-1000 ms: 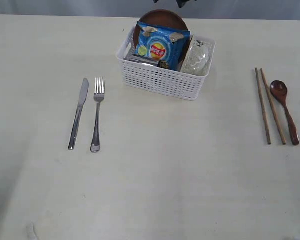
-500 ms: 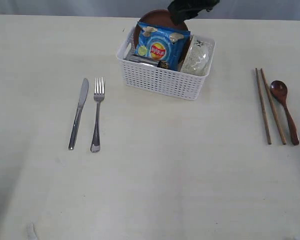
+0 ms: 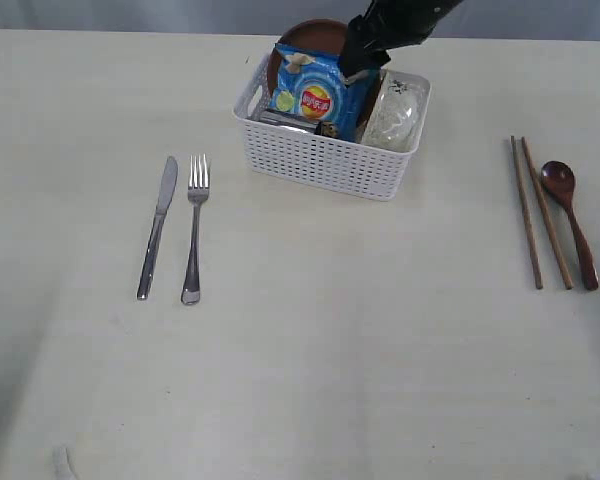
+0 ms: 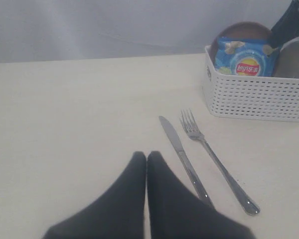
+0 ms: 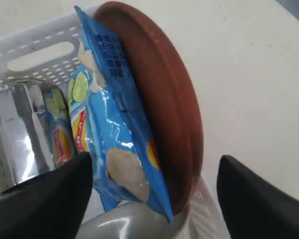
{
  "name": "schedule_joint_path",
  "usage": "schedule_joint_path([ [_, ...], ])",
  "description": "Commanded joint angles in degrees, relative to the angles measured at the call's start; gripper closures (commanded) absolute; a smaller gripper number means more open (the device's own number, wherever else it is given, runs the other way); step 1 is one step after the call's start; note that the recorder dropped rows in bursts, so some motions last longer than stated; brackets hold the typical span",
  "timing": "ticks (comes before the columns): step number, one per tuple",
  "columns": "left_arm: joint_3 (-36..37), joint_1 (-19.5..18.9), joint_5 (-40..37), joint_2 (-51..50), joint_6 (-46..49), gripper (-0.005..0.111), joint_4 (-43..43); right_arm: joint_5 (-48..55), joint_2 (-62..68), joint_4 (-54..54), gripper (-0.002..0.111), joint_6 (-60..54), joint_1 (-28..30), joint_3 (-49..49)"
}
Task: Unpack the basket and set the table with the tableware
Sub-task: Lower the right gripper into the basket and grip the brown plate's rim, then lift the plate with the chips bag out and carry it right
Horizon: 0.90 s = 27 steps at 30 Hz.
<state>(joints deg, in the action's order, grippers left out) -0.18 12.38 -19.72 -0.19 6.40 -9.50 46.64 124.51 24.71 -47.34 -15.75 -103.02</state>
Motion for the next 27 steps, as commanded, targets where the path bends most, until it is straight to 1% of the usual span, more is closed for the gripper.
schedule_joint_path([
  [1, 0.2, 0.3, 0.1, 0.2, -0.1, 0.107, 0.2, -3.0, 1.8, 0.7, 0.042, -1.6, 0.3, -0.2],
  [3, 0.2, 0.3, 0.1, 0.2, -0.1, 0.107, 0.2, -3.6, 2.4, 0.9, 0.043, -2.9, 0.3, -0.2],
  [5, 0.2, 0.3, 0.1, 0.2, -0.1, 0.107, 0.2, -4.0, 3.0, 1.5, 0.052, -4.1, 0.3, -0.2],
  [7, 0.2, 0.3, 0.1, 0.2, -0.1, 0.107, 0.2, -4.8, 3.1, 2.4, 0.07, -5.0, 0.3, -0.2],
  [10, 0.2, 0.3, 0.1, 0.2, -0.1, 0.107, 0.1, -5.9, 2.8, 2.4, 0.106, -7.0, 0.3, -0.2],
  [11, 0.2, 0.3, 0.1, 0.2, -0.1, 0.107, 0.0, -6.2, 2.5, 2.8, 0.108, -7.7, 0.3, -0.2],
  [14, 0.2, 0.3, 0.1, 0.2, -0.1, 0.107, 0.0, -7.0, 1.3, 4.3, 0.108, -9.6, 0.3, -0.2],
  [27, 0.2, 0.3, 0.1, 0.2, -0.1, 0.107, 0.0, -9.6, -6.2, 4.5, 0.108, -8.7, 0.3, -0.2],
])
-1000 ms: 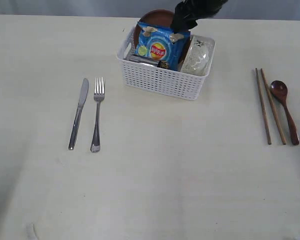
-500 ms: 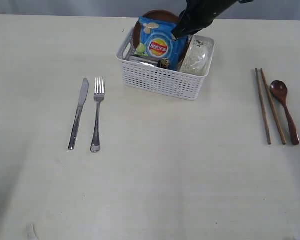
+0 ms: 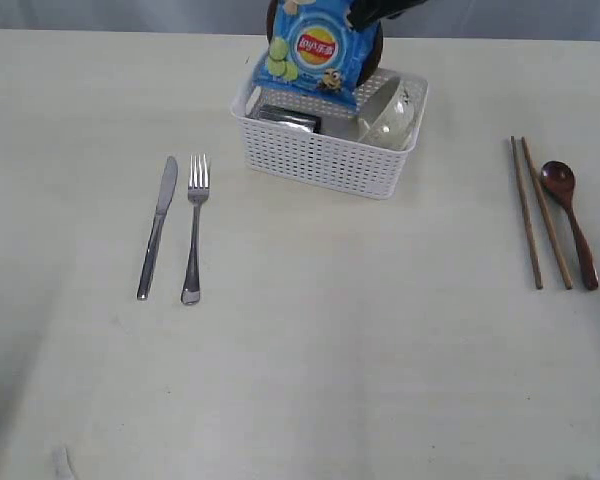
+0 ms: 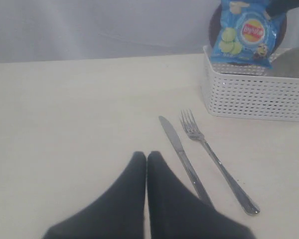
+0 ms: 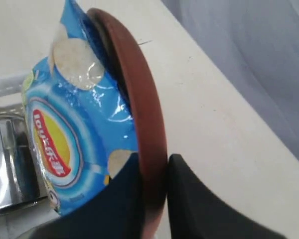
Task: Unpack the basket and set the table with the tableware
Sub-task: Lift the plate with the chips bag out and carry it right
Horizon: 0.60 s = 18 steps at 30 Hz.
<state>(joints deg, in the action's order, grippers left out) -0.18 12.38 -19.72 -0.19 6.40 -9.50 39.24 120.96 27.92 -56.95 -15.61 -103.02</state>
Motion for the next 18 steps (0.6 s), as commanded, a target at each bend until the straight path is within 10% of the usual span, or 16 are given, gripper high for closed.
schedule_joint_path([
  [1, 0.2, 0.3, 0.1, 0.2, -0.1, 0.107, 0.0, -2.6, -3.1, 1.3, 0.108, 1.9, 0.2, -0.2],
  [18, 0.2, 0.3, 0.1, 0.2, -0.1, 0.107, 0.0, 5.7, -1.9, 28.4, 0.109, 5.3, 24.2, -0.2],
])
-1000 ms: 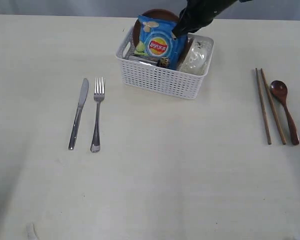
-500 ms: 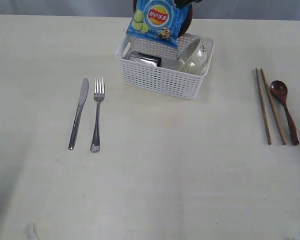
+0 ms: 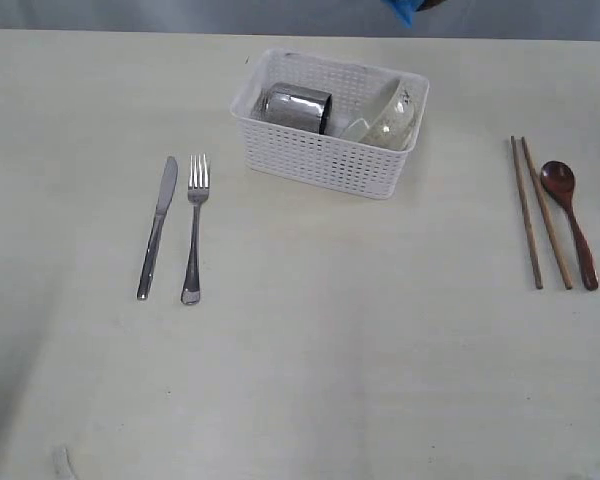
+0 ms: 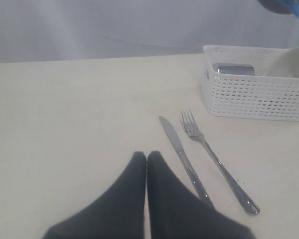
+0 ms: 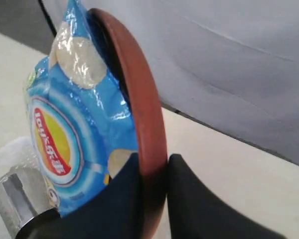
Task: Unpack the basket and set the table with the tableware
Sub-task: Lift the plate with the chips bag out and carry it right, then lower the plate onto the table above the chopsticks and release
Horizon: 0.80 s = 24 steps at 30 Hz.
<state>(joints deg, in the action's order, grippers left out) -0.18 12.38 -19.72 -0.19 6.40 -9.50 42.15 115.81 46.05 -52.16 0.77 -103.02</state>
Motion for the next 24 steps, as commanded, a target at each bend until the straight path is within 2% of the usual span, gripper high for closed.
schedule_joint_path([
  [1, 0.2, 0.3, 0.1, 0.2, -0.1, 0.107, 0.0, 4.0, 4.2, 11.8, 0.109, 0.5, 9.0, -0.2],
  [4, 0.2, 0.3, 0.1, 0.2, -0.1, 0.107, 0.0, 8.9, 11.0, 17.8, 0.109, 2.9, 15.4, -0.2],
  [8, 0.2, 0.3, 0.1, 0.2, -0.1, 0.107, 0.0, 13.4, 19.2, 18.3, 0.109, 7.3, 19.1, -0.2],
  [13, 0.2, 0.3, 0.1, 0.2, -0.1, 0.107, 0.0, 14.0, 23.7, 17.7, 0.109, 11.4, 19.3, -0.2],
  [24, 0.2, 0.3, 0.1, 0.2, -0.1, 0.107, 0.0, 12.2, 23.8, 11.0, 0.108, 17.9, 19.7, -0.2],
])
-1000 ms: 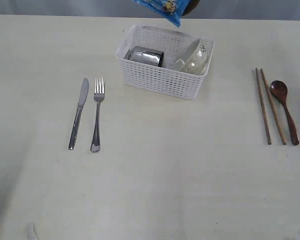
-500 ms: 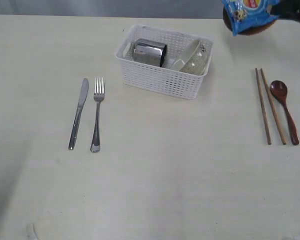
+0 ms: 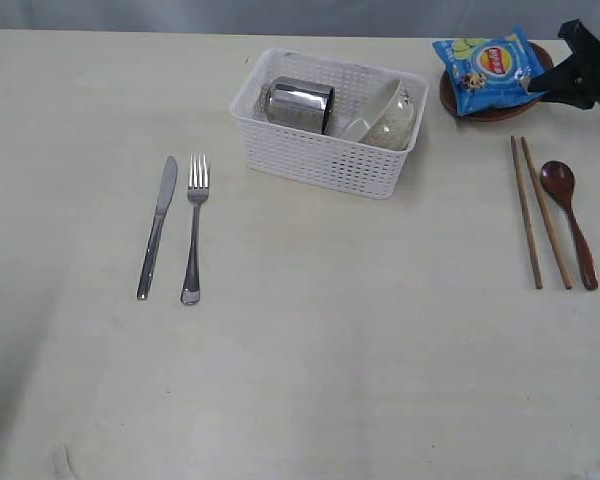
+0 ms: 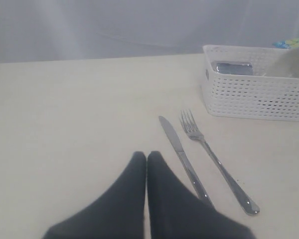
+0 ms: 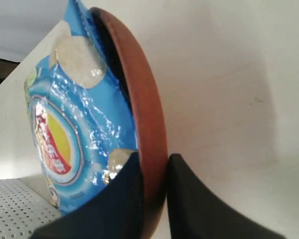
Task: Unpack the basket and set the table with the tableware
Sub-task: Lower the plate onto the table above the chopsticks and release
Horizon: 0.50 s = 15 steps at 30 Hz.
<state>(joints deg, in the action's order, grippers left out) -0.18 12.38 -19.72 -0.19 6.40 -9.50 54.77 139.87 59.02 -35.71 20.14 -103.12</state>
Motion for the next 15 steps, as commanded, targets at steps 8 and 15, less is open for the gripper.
schedule_joint_path([
  [8, 0.2, 0.3, 0.1, 0.2, -0.1, 0.107, 0.0, -2.6, -0.3, -8.8, 0.108, 8.9, 0.4, -0.1],
  [15, 0.2, 0.3, 0.1, 0.2, -0.2, 0.107, 0.0, -2.8, -0.3, -9.5, 0.093, 9.0, 0.4, -0.1],
])
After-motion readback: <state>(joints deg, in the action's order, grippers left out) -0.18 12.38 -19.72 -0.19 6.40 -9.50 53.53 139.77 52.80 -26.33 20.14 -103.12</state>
